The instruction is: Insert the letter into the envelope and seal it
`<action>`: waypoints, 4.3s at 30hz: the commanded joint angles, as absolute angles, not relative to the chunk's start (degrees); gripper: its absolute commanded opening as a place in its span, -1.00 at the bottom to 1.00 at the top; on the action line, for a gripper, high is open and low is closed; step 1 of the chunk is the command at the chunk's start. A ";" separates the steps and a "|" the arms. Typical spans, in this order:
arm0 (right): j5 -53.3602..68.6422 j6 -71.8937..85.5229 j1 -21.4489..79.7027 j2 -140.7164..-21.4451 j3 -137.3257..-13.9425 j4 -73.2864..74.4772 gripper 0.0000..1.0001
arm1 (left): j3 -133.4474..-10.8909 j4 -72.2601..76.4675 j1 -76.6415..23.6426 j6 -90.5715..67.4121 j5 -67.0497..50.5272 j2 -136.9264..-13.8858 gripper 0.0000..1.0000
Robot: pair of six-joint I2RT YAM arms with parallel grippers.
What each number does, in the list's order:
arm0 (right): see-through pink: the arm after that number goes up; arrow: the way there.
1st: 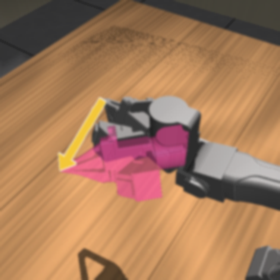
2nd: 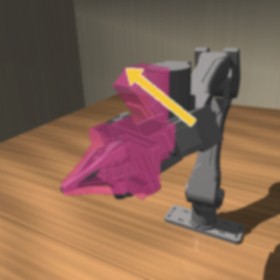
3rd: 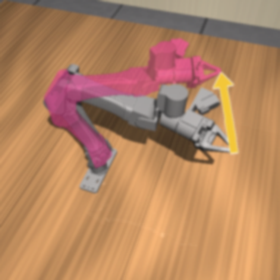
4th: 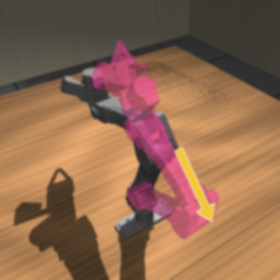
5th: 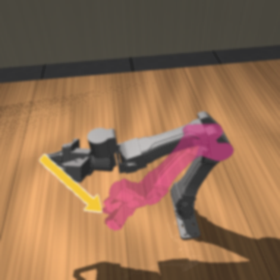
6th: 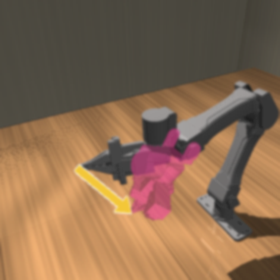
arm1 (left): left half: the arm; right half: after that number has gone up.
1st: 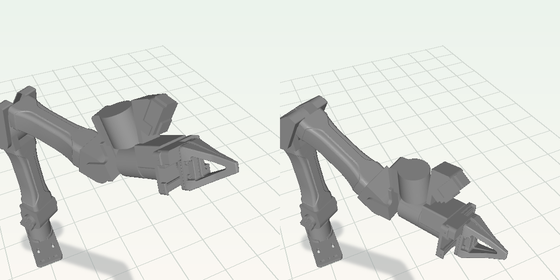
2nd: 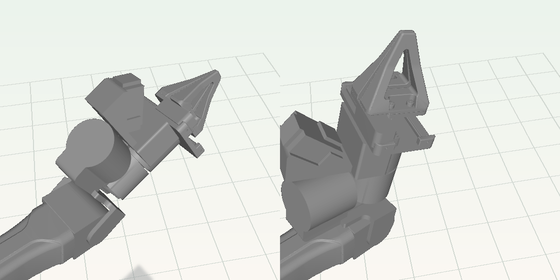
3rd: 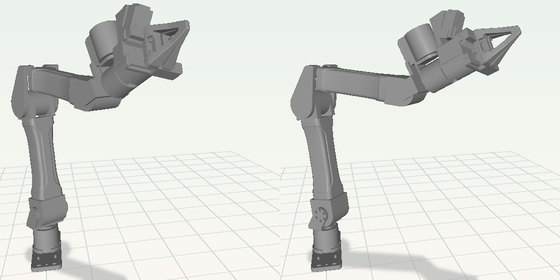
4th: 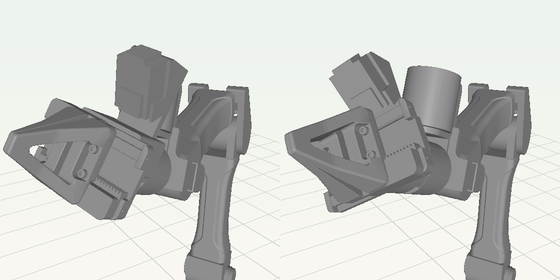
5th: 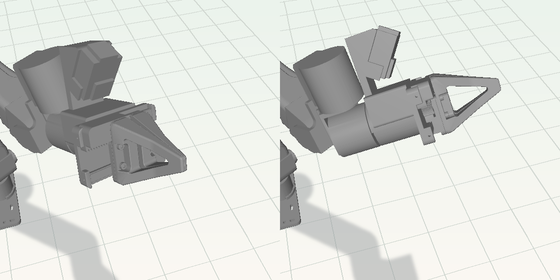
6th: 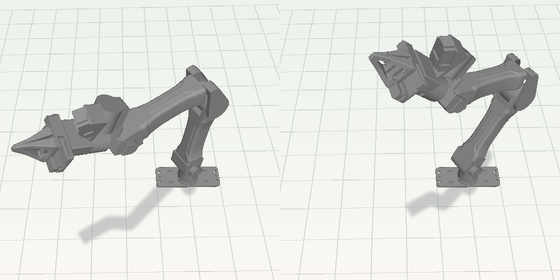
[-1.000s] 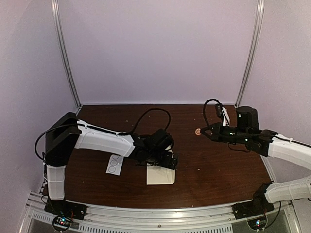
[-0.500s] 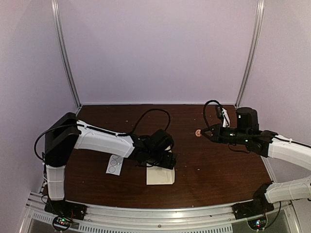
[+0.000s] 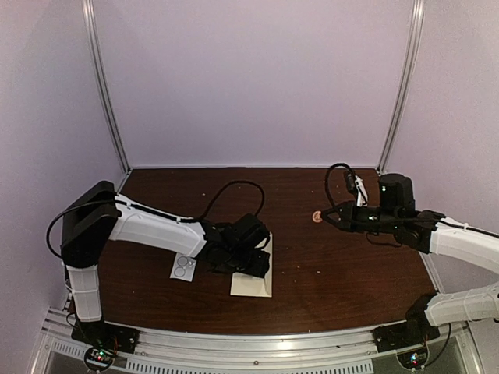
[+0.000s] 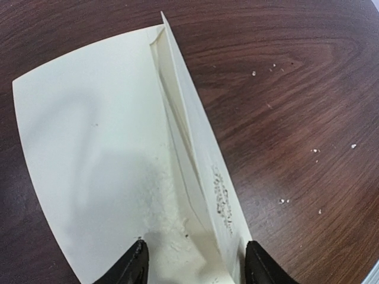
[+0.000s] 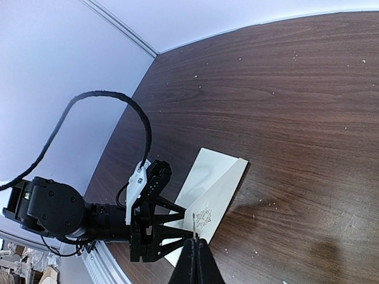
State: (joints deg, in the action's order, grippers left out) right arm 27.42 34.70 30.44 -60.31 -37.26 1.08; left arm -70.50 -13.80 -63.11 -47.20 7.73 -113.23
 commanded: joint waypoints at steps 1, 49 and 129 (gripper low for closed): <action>29.90 34.08 30.15 -60.24 -36.85 0.13 -1.00 | -70.18 -14.50 -63.23 -46.54 9.78 -111.25 0.11; 28.42 35.85 30.94 -56.24 -32.82 3.78 -1.00 | -61.44 1.18 -70.48 -10.07 3.93 -99.92 0.17; 35.23 44.24 47.02 -90.24 -29.52 -30.43 -1.00 | -54.14 4.83 -69.52 -16.20 -4.82 -109.26 -0.79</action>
State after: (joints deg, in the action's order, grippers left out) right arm 34.44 43.75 46.63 -88.58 -28.14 -26.17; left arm -55.24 6.87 -70.06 -16.99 -5.10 -109.38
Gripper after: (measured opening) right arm 0.003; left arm 0.106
